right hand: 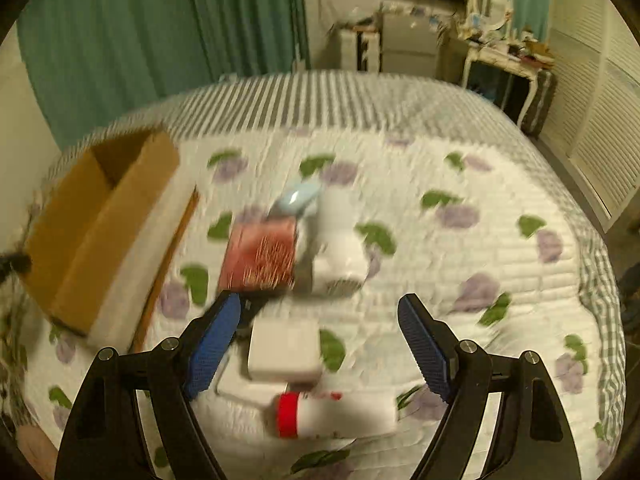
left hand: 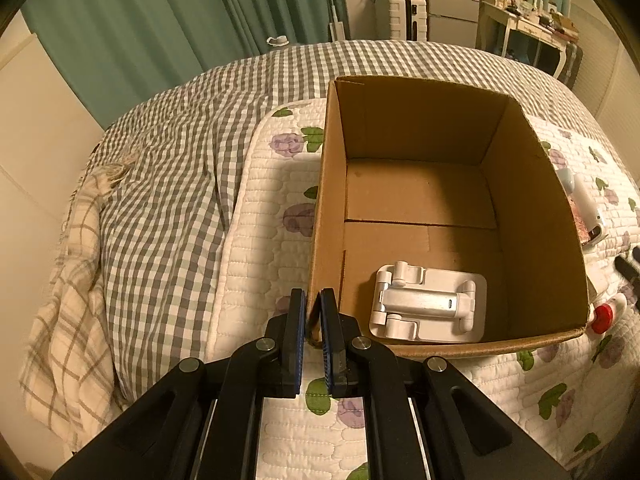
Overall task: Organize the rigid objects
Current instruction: 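Return the right gripper to the pile and grasp the white charger block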
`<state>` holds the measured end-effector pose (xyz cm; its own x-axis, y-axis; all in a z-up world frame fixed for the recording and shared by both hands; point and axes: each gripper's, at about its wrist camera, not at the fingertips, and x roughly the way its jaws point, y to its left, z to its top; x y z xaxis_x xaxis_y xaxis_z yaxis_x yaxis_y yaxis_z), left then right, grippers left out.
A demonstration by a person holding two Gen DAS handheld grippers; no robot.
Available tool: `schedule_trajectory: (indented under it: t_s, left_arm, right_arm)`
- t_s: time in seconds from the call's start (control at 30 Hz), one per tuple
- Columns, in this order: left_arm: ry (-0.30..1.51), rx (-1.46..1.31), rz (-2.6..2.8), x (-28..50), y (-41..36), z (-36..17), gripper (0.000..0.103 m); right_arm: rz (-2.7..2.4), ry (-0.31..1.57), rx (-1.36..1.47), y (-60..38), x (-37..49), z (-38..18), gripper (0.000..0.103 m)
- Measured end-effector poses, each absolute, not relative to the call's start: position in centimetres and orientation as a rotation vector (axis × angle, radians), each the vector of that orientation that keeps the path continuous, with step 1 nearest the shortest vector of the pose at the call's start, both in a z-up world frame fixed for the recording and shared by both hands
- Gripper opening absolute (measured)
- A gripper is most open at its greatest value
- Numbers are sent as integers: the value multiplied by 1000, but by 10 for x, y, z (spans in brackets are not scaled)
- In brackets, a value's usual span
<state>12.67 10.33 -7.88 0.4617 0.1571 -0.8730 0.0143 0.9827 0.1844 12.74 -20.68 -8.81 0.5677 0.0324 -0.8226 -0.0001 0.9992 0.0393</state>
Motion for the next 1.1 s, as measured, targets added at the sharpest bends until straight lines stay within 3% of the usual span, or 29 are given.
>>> schedule_trajectory:
  t_s: [0.33, 0.63, 1.1]
  left_arm:
    - [1087, 182, 95, 126, 101, -79, 7]
    - [1087, 184, 96, 126, 101, -79, 7]
    - [1088, 183, 94, 126, 101, -79, 7]
  right_arm:
    - [60, 1087, 2, -186, 128, -128, 73]
    - [47, 1123, -1, -183, 134, -143, 51]
    - [-5, 1030, 26, -188, 131, -106, 51]
